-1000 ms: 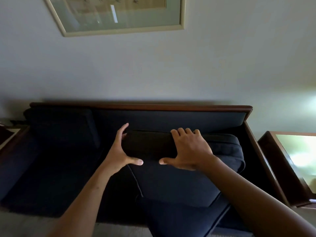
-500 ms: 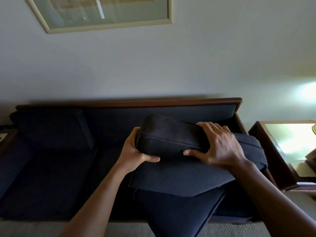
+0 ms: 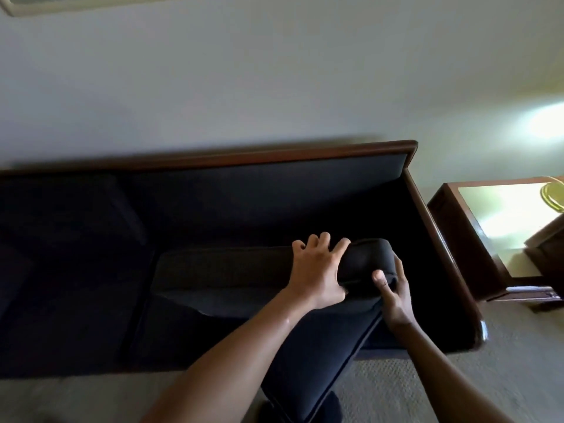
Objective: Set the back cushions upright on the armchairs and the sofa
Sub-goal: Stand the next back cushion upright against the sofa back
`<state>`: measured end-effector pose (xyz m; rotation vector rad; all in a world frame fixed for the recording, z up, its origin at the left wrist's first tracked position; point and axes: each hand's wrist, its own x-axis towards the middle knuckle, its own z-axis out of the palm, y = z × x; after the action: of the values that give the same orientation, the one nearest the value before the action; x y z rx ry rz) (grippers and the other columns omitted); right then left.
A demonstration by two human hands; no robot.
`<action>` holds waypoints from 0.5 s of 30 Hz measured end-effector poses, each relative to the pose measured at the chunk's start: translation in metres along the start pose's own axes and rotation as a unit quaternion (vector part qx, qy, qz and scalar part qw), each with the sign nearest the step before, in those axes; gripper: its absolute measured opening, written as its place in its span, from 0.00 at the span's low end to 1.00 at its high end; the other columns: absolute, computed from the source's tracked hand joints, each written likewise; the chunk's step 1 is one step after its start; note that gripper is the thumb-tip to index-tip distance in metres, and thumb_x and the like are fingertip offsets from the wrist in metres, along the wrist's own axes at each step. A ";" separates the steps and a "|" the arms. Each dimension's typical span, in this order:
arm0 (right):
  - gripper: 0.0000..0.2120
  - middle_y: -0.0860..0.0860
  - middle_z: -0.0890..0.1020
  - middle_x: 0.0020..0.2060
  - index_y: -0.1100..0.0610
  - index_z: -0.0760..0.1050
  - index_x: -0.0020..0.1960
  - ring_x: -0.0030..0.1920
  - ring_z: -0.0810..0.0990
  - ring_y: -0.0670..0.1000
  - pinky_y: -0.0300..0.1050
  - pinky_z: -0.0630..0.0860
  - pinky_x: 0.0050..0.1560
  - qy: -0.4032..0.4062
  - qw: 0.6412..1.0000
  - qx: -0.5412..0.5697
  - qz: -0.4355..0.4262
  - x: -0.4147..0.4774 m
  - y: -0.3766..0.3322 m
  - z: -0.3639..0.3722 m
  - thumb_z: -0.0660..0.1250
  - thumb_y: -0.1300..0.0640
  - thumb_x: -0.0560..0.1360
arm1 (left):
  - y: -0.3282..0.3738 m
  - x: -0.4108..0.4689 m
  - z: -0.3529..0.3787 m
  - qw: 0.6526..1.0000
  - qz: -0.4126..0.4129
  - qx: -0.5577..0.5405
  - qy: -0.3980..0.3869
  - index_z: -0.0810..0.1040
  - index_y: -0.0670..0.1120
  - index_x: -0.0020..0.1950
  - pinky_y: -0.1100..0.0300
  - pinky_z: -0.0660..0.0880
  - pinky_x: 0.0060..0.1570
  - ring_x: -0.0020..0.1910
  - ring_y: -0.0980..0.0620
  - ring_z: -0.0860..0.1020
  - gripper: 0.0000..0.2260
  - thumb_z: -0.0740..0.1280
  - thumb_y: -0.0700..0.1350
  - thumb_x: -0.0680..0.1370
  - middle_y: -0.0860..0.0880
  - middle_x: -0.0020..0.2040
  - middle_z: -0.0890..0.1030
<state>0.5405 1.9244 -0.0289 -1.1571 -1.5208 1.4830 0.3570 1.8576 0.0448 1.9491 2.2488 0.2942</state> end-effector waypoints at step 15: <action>0.28 0.58 0.82 0.60 0.64 0.73 0.73 0.53 0.82 0.33 0.29 0.75 0.56 0.146 0.986 0.075 0.001 0.020 -0.010 0.027 0.70 0.59 0.74 | -0.180 -0.072 0.008 0.955 -0.262 0.063 0.122 0.71 0.51 0.81 0.21 0.53 0.74 0.81 0.34 0.64 0.30 0.51 0.66 0.85 0.39 0.78 0.73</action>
<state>0.5069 1.9341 -0.0233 -1.2243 -1.1890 1.3374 0.1963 1.7626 -0.0081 1.3415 2.8974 0.3389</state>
